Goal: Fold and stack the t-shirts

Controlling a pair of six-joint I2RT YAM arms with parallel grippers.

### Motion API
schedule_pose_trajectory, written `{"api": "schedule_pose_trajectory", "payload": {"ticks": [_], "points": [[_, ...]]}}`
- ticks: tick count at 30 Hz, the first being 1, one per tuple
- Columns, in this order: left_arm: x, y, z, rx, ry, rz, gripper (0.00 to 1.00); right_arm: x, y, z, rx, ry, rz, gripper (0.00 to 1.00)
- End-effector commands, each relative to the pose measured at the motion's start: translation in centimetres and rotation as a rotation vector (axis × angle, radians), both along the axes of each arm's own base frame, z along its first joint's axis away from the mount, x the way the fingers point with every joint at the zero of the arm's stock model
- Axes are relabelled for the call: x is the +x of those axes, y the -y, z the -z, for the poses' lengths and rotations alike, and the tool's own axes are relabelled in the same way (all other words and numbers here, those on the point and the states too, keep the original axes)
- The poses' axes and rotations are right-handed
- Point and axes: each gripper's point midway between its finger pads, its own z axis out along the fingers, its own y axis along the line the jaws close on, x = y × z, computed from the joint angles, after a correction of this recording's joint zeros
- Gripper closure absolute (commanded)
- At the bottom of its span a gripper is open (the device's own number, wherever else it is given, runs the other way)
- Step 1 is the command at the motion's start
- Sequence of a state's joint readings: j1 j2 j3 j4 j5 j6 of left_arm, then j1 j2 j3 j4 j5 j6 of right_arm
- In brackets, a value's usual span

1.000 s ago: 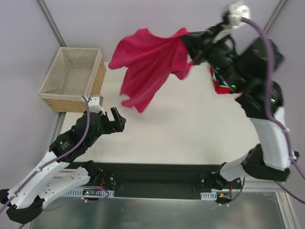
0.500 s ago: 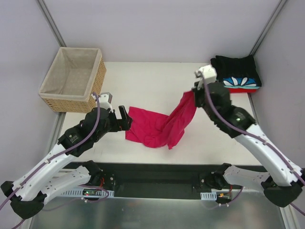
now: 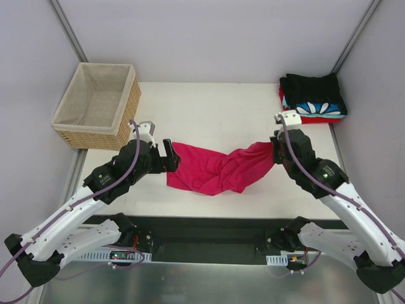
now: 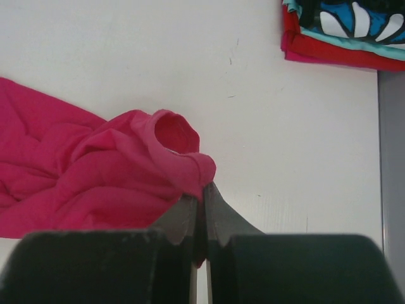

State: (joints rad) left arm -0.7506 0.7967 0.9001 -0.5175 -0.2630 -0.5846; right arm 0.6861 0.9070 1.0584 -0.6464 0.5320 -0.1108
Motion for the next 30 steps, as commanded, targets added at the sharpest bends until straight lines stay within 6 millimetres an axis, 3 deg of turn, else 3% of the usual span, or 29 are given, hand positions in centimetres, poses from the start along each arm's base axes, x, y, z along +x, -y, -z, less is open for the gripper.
{"api": "schedule_pose_trajectory", "payload": {"ticks": [1, 4, 7, 9, 15, 16, 17, 20, 26, 30], "points": [[0.7, 0.0, -1.3, -0.018, 0.041, -0.01, 0.01, -2.3, 3.5, -4.9, 0.098, 0.126, 0.107, 1.0], [0.8, -0.1, -1.8, -0.019, 0.056, -0.011, 0.01, -4.4, 6.7, -6.3, 0.144, 0.206, 0.197, 1.0], [0.9, 0.0, -2.2, -0.017, 0.067, -0.005, 0.01, -6.3, 9.4, -5.4, 0.157, 0.213, 0.297, 1.0], [1.0, 0.1, -2.4, -0.019, 0.07, -0.001, 0.01, -6.7, 9.8, -4.3, 0.157, 0.205, 0.314, 1.0], [0.9, 0.9, -2.1, -0.034, 0.051, 0.023, 0.01, -6.7, 8.3, 0.0, 0.153, 0.056, 0.324, 0.99], [0.8, 0.9, -2.0, -0.037, 0.049, 0.024, 0.01, -6.6, 7.9, 0.4, 0.148, 0.036, 0.313, 0.87], [0.7, 0.9, -1.8, -0.038, 0.045, 0.026, 0.01, -6.4, 7.6, 1.1, 0.125, 0.008, 0.315, 0.5], [0.3, 0.8, -1.7, -0.05, 0.044, 0.035, 0.01, -6.0, 7.0, 1.9, 0.115, -0.026, 0.316, 0.01], [-0.3, 1.9, 0.3, -0.042, -0.029, 0.083, 0.01, -5.3, 5.6, 0.6, 0.178, 0.004, 0.261, 0.03], [1.1, 2.6, 2.4, 0.02, -0.094, 0.059, 0.01, -5.0, 5.0, -0.5, 0.195, 0.02, 0.229, 0.04]]}}
